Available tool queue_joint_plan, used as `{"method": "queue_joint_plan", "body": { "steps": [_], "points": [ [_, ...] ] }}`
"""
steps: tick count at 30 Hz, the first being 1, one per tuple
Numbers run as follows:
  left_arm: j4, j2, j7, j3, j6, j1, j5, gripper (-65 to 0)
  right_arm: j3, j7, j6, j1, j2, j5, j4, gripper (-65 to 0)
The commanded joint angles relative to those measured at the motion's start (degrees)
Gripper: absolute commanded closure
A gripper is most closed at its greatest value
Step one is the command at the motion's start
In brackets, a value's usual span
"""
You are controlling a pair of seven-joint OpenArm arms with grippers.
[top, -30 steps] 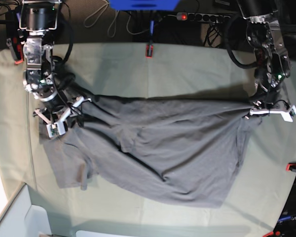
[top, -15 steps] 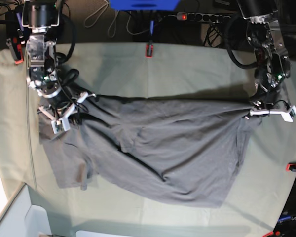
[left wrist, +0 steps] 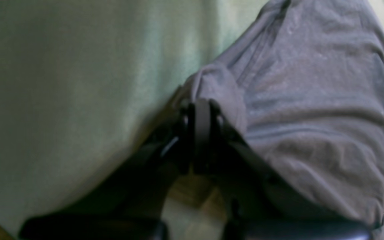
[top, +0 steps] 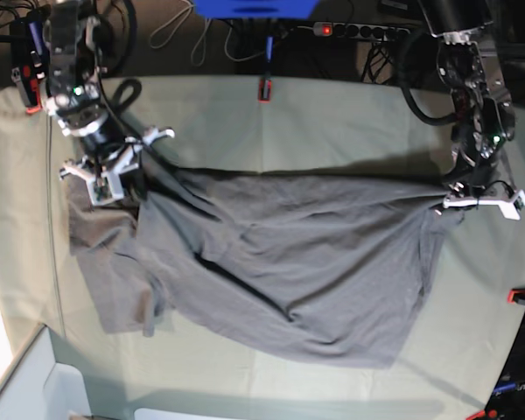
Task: Layout the t-shirt on the table in an organized manner, then fold the t-shirt properly
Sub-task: 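Pull the grasped corner away from the left gripper to straighten it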
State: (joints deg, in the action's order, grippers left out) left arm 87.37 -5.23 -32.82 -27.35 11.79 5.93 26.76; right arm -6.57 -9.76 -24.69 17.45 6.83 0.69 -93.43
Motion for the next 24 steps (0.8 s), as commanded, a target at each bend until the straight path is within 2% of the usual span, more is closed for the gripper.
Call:
{"method": "queue_joint_plan", "body": {
  "steps": [1,4,7,12,16,18,24],
  "points": [
    [0.93,-0.61,1.21,-0.21,-0.32,-0.7,-0.17,-0.1,0.11,1.45,-0.24,2.02,0.33,-0.64,-2.26,0.0],
    [0.93,-0.61,1.21,-0.21,-0.32,-0.7,-0.17,-0.1,3.1,1.89,-0.5,6.5,-0.37,-0.64,-4.73,0.0],
    [0.93,-0.61,1.21,-0.03,-0.32,-0.7,-0.17,-0.1,5.38,1.8,-2.52,9.49,-0.63,-0.64,-5.34,0.0],
    [0.85,-0.61,1.21,-0.12,-0.32,-0.79,-0.17,-0.1,8.9,1.45,-9.29,13.45,-0.63,-0.56,-7.1,0.0],
    [0.85,-0.61,1.21,0.15,-0.32,-1.32,-0.17,-0.1,8.9,1.36,-9.55,13.8,-0.63,-0.38,-6.84,-0.2],
    [0.85,-0.61,1.21,0.15,-0.32,-1.41,-0.17,-0.1,8.63,1.36,-9.55,13.89,-0.63,-0.38,-6.84,-5.2],
    [0.85,-0.61,1.21,0.15,-0.32,-1.49,-0.17,-0.1,8.63,1.36,-9.55,15.12,-0.54,-0.38,-7.19,-30.3]
  ]
}}
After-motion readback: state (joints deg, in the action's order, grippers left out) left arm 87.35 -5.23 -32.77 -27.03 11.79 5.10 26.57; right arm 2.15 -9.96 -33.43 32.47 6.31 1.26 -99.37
